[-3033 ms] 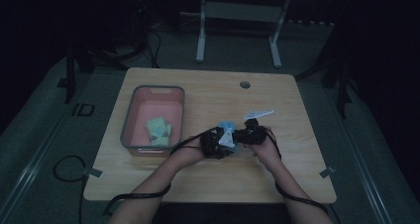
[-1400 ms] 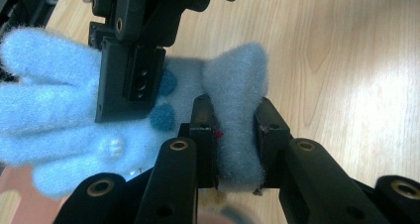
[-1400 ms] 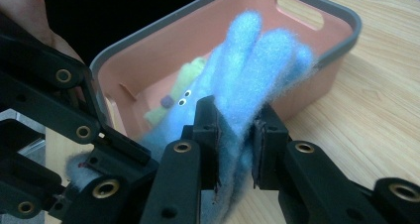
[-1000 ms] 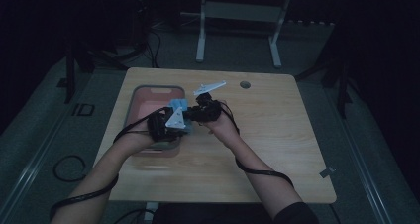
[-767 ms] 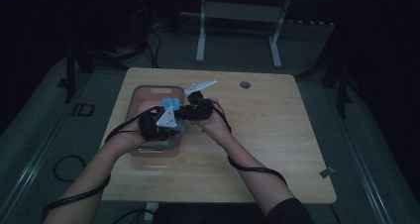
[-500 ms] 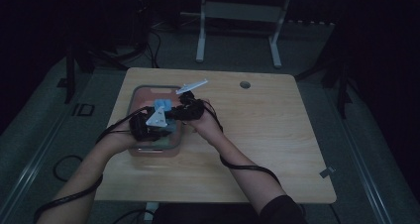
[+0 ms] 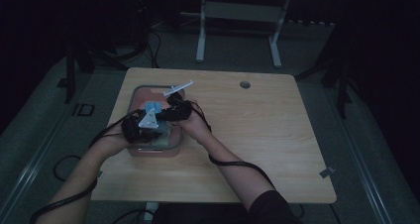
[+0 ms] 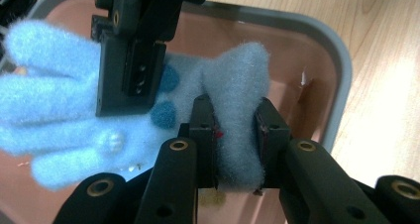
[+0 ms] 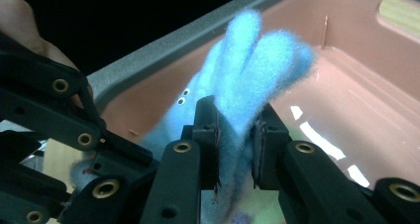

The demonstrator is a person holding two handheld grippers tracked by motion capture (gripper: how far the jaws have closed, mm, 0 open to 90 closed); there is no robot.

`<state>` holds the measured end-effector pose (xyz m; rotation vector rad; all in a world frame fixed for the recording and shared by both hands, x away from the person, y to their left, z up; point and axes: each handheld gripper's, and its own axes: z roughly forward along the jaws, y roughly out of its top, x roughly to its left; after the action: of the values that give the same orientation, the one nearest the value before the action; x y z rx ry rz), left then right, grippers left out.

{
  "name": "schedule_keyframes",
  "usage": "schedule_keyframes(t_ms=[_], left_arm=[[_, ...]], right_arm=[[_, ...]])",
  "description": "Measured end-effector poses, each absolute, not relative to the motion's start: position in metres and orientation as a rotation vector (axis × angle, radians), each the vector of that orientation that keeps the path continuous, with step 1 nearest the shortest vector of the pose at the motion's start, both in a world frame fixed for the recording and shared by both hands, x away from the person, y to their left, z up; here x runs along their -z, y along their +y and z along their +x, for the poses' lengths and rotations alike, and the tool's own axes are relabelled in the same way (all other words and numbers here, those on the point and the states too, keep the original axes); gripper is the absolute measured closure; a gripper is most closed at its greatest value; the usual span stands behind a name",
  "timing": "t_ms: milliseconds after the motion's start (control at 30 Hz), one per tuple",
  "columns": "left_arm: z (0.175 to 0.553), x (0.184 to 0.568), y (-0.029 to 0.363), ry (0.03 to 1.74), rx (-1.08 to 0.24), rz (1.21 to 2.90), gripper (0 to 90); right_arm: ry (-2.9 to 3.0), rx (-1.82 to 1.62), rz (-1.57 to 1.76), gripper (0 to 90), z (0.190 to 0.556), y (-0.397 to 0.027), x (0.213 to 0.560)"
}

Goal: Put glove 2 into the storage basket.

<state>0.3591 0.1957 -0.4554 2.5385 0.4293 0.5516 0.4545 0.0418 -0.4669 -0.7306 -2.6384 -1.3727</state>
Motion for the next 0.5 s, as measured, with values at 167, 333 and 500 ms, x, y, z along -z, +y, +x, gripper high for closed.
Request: schedule_keyframes(t_ms=[167,333,500], left_arm=[[0.364,0.465,0.194,0.440,-0.540,2.546,74.8],[0.370,0.472,0.194,0.464,-0.515,2.546,74.8],[0.373,0.479,0.194,0.483,-0.501,2.557,74.7]], right_arm=[[-2.675,1.324,-0.739,76.2,0.459,0.043,0.476],[-2.708,1.268,-0.749,75.9,0.465,0.046,0.481],[-2.721,1.236,-0.747,75.0,0.468,0.050,0.487]])
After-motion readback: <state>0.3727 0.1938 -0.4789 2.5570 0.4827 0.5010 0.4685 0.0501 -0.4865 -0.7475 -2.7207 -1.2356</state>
